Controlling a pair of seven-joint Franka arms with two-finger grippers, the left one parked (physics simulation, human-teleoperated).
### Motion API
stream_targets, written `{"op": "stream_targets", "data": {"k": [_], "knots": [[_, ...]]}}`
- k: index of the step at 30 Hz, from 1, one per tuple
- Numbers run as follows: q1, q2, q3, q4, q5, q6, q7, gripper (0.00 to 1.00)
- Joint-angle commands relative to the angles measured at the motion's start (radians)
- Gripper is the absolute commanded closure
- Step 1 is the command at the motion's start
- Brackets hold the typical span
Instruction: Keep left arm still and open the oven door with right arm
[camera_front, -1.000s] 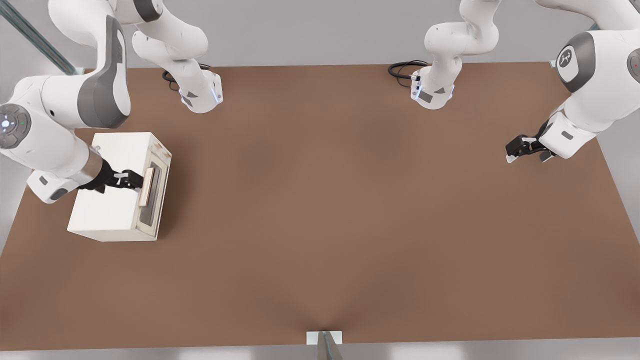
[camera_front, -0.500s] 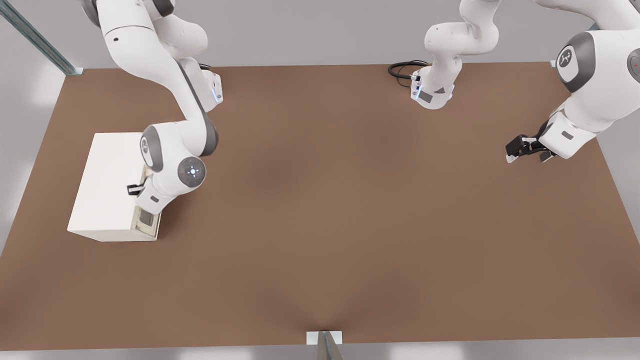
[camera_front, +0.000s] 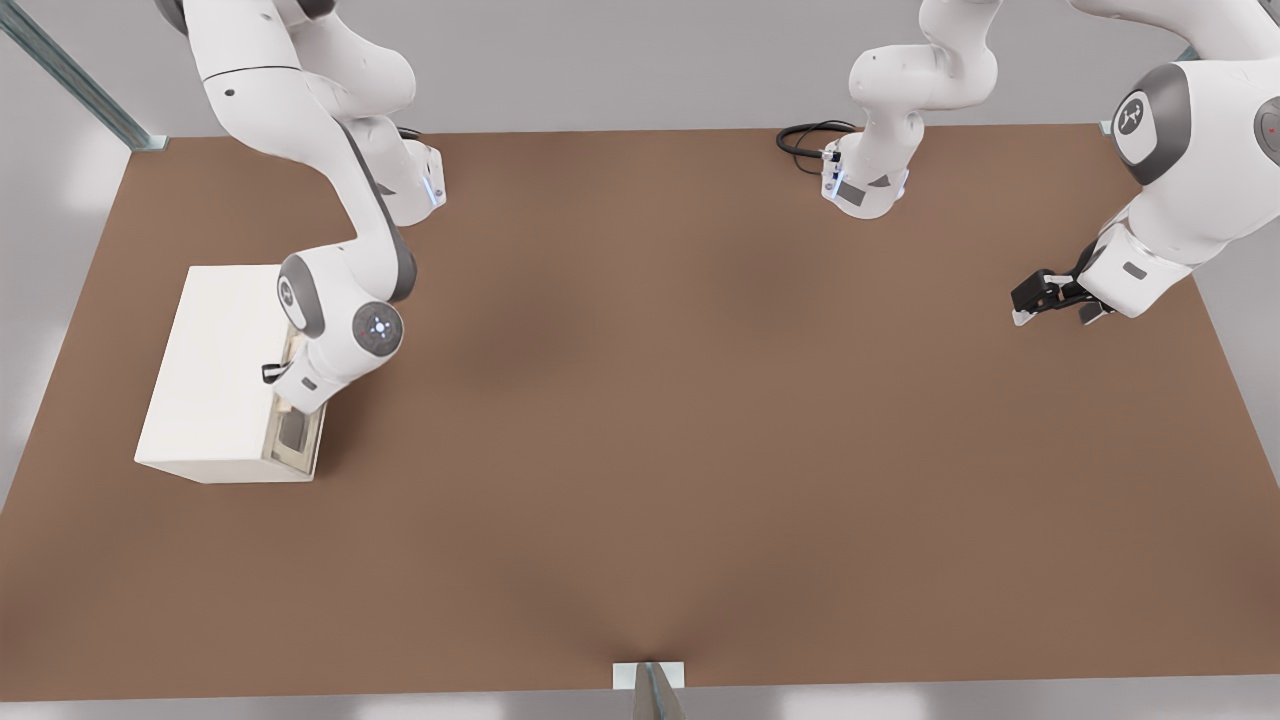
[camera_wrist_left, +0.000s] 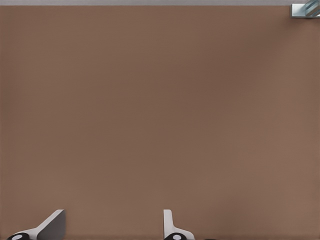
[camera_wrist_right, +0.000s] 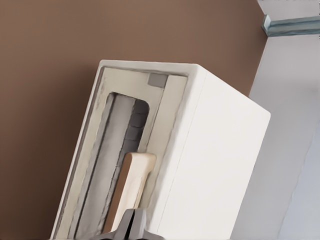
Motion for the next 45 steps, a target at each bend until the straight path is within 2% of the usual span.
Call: {"op": "stream_targets", "data": {"k": [1, 13, 32, 33, 34, 36, 37, 38, 39, 41, 45], "knots": [[0.001, -0.009, 0.001, -0.021, -0.017, 0.066, 0.205, 1.0], [-0.026, -0.015, 0.002, -0.055, -0.094, 0.099, 0.224, 1.0], [-0.049, 0.007, 0.008, -0.075, -0.117, 0.118, 0.268, 1.0], [-0.049, 0.005, 0.036, -0.076, -0.111, 0.1, 0.296, 1.0], [-0.049, 0.004, 0.133, -0.075, -0.057, 0.014, 0.374, 1.0], [-0.034, 0.048, 0.433, 0.014, 0.179, -0.194, 0.664, 1.0], [-0.011, 0.12, 0.542, 0.166, 0.3, -0.334, 0.779, 1.0], [0.04, 0.16, 0.551, 0.283, 0.385, -0.375, 0.827, 0.9], [0.015, 0.185, 0.55, 0.361, 0.429, -0.356, 0.794, 0.0], [-0.058, 0.186, 0.548, 0.513, 0.503, -0.366, 0.298, 0.0], [-0.193, 0.206, 0.532, 0.744, 0.601, -0.415, -0.032, 0.0]]}}
